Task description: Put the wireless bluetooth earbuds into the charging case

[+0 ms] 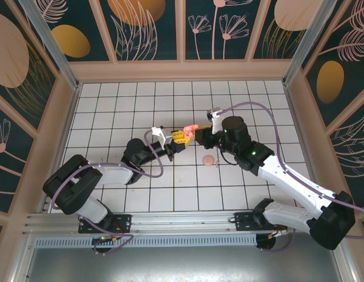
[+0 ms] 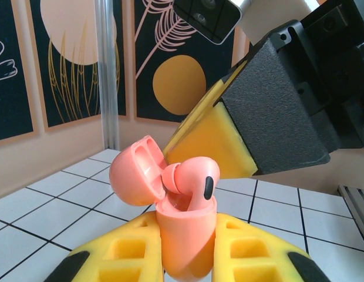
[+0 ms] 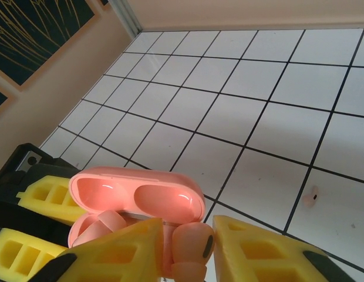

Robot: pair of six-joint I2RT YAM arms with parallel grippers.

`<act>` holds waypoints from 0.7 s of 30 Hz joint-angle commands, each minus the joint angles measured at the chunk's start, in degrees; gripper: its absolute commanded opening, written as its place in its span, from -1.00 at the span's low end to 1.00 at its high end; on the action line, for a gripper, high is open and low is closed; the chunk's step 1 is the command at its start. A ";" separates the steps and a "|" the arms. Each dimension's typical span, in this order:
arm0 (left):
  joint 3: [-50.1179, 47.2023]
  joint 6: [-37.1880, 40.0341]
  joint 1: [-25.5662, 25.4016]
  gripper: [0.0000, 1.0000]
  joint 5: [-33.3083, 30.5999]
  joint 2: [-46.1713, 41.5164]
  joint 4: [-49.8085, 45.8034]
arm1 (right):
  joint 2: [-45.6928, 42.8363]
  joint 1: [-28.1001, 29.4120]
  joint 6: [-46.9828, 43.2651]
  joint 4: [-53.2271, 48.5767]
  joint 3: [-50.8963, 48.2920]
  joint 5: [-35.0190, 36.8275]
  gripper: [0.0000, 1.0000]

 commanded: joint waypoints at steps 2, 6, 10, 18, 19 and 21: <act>1.08 -0.38 -0.05 -0.73 0.03 -1.12 3.95 | -1.58 0.74 -0.80 1.58 0.05 -1.51 -0.34; 0.99 -0.23 -0.03 -0.73 0.02 -1.18 3.77 | -2.21 0.73 -0.55 1.90 0.61 -1.60 -0.22; 0.83 -0.01 -0.04 -0.73 -0.06 -1.21 3.36 | -3.44 0.78 -0.19 2.26 1.10 -2.03 -0.17; 0.82 0.17 -0.06 -0.73 0.09 -1.27 3.31 | -5.58 0.30 0.96 2.75 1.41 -3.56 -0.13; 0.82 0.18 -0.08 -0.73 0.09 -1.25 3.30 | -5.86 0.11 1.10 2.91 1.32 -4.06 -0.13; 0.73 0.17 -0.02 -0.73 0.11 -1.39 3.30 | -6.42 -0.42 1.67 3.14 1.07 -4.90 -0.13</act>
